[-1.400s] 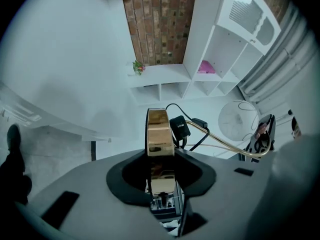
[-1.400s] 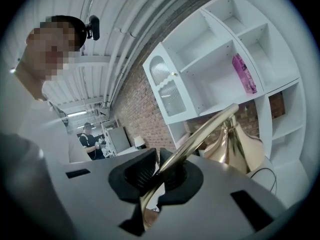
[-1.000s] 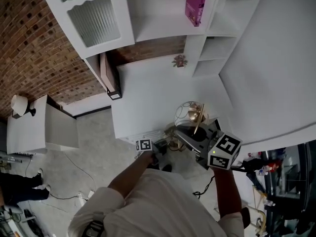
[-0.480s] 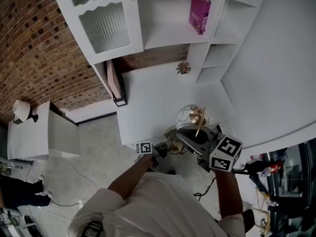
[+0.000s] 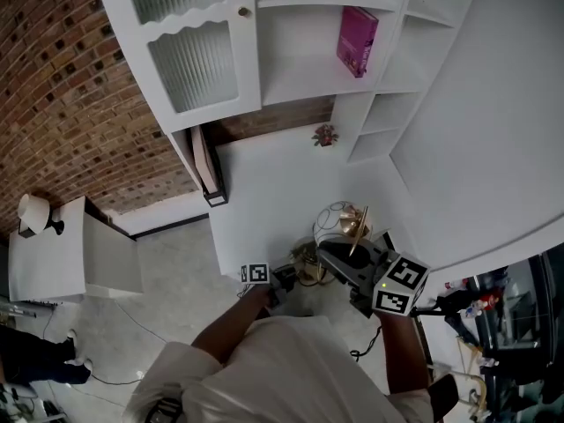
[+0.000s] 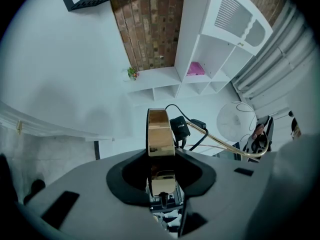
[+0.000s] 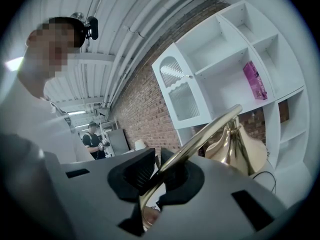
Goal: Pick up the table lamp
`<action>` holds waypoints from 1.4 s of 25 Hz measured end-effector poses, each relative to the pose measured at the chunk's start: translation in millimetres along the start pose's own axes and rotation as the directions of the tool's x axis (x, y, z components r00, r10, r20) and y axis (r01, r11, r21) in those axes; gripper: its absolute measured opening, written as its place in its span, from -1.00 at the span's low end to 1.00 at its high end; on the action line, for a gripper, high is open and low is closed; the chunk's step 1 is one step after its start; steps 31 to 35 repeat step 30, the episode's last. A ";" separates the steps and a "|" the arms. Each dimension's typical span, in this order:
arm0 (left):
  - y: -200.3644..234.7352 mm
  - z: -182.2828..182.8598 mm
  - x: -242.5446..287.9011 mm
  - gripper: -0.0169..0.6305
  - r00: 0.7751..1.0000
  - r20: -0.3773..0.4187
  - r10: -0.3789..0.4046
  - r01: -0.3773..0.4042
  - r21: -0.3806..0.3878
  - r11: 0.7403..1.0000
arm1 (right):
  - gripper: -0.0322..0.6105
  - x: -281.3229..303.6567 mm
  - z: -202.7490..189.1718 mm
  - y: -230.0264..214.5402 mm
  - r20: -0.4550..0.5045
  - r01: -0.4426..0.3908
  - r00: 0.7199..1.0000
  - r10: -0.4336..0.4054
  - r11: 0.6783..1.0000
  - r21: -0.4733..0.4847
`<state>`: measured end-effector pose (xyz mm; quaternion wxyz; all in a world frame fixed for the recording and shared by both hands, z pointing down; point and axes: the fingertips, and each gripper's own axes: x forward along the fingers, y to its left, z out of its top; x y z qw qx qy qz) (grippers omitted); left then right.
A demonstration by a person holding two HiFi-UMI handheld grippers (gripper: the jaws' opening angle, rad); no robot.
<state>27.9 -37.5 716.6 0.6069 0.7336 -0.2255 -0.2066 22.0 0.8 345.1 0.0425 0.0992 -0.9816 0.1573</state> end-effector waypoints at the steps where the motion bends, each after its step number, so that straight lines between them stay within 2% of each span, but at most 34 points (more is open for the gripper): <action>1: 0.7 0.9 -0.3 -0.53 1.000 0.001 0.000 0.000 -0.001 1.000 | -0.75 0.6 -0.2 -0.9 0.000 0.004 1.000 -0.004 1.000 0.003; 8: 1.5 5.2 2.7 -0.52 1.000 -0.004 0.000 0.000 0.011 1.000 | -0.81 2.9 1.1 0.4 0.027 -0.005 1.000 0.004 0.999 0.039; 24: -4.5 9.1 2.0 -0.52 1.000 0.019 -0.023 0.023 0.017 1.000 | -0.79 7.4 6.2 7.8 0.016 -0.014 1.000 0.014 1.000 0.003; 35: -3.0 9.8 -1.8 -0.52 1.000 0.007 -0.020 0.020 0.020 1.000 | -0.79 10.2 6.2 11.1 0.028 -0.012 1.000 0.012 1.000 0.001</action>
